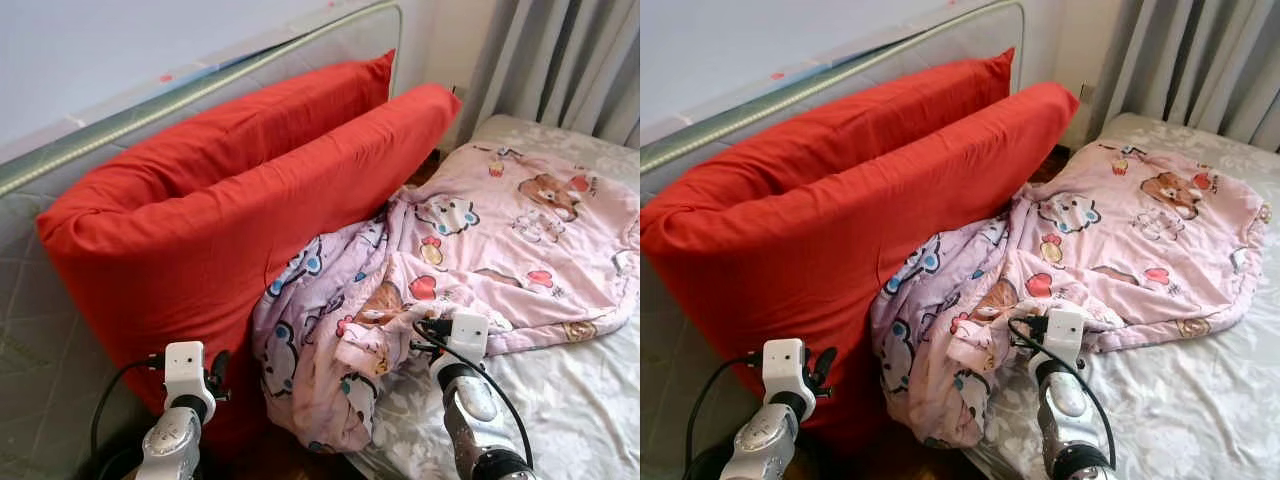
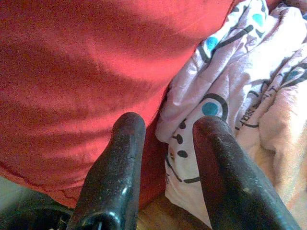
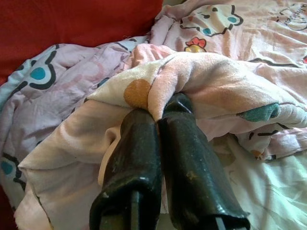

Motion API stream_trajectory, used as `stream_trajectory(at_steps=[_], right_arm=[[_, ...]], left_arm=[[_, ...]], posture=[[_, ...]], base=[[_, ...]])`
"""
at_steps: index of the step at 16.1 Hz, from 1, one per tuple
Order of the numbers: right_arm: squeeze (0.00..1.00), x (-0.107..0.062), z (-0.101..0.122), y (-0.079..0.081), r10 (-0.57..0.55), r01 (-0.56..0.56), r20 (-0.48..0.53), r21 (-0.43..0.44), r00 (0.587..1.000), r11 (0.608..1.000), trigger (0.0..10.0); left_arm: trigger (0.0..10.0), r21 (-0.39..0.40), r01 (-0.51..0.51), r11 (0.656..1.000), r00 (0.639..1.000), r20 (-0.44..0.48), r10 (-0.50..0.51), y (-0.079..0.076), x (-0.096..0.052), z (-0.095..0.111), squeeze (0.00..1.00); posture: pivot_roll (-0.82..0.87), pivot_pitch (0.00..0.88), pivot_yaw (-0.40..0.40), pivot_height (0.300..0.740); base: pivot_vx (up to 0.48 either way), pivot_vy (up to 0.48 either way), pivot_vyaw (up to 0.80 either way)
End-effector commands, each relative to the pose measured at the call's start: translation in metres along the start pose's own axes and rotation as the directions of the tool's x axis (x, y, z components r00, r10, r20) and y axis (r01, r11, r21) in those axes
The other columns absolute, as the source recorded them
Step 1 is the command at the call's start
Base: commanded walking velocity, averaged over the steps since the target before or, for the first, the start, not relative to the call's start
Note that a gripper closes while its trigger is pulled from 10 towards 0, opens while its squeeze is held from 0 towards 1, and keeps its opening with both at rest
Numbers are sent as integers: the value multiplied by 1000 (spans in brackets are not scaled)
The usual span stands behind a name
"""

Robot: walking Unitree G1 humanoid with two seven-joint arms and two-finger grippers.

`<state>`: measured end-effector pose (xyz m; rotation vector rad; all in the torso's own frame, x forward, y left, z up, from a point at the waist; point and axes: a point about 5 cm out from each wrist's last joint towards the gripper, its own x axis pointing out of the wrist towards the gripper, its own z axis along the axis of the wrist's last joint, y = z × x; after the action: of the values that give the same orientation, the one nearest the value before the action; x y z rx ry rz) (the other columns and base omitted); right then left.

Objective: Clean up the room

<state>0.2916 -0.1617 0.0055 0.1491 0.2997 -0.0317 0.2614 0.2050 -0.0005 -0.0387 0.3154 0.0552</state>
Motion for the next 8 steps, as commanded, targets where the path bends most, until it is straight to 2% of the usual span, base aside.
stream_trajectory(at_steps=[1, 8], right_arm=[[0, 0, 0, 5, 15, -15, 8, -11, 1000, 1000, 10000], [0, -1, -1, 8, 28, -28, 9, -14, 1000, 1000, 10000]], left_arm=[[10000, 5, 18, 1000, 1000, -5, -18, -2, 0, -2, 0], [10000, 5, 31, 1000, 999, 11, -31, -6, 0, 0, 0]], posture=[[-83, 0, 12, 740], [-82, 0, 9, 740]], base=[[0, 0, 0], [0, 0, 0]])
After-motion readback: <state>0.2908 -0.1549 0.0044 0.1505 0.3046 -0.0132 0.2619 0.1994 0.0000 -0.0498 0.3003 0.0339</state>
